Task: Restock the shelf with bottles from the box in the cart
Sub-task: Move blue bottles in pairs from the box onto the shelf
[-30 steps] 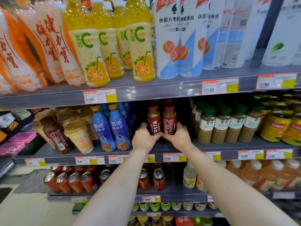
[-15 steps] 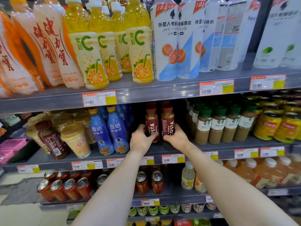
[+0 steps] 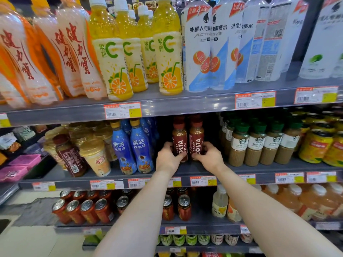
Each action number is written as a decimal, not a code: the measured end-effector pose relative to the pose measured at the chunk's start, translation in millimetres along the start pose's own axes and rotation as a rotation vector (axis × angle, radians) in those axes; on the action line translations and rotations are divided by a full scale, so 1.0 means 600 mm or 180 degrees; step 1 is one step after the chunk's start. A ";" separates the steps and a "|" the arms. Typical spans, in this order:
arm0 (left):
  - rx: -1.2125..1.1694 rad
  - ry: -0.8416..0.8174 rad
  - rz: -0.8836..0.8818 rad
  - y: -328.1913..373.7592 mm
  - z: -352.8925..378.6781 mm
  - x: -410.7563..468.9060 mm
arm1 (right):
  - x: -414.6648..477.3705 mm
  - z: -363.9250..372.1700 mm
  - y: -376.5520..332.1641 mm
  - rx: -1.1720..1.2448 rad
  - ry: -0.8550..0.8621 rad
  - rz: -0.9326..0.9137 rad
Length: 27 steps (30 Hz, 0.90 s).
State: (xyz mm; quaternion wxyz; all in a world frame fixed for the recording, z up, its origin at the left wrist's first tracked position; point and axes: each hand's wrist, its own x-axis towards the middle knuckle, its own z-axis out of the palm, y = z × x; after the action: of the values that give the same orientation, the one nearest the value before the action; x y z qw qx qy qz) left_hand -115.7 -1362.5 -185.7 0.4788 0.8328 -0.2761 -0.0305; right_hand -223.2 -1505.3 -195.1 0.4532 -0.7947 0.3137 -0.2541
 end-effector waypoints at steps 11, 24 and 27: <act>0.0018 0.0017 -0.0020 0.006 0.000 -0.002 | -0.012 0.000 -0.003 -0.0052 0.0082 -0.0054; 0.0158 -0.0135 -0.0024 0.006 -0.006 0.002 | -0.016 -0.001 -0.014 -0.0116 0.0088 0.0109; 0.0339 -0.0179 -0.0047 0.005 -0.005 -0.004 | -0.018 -0.002 -0.020 -0.0188 0.0084 0.0200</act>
State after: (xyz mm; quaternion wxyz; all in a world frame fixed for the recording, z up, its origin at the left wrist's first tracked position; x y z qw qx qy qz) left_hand -118.2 -1360.3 -182.0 0.4257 0.8579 -0.2846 -0.0427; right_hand -228.5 -1493.4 -185.2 0.4332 -0.7941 0.3518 -0.2408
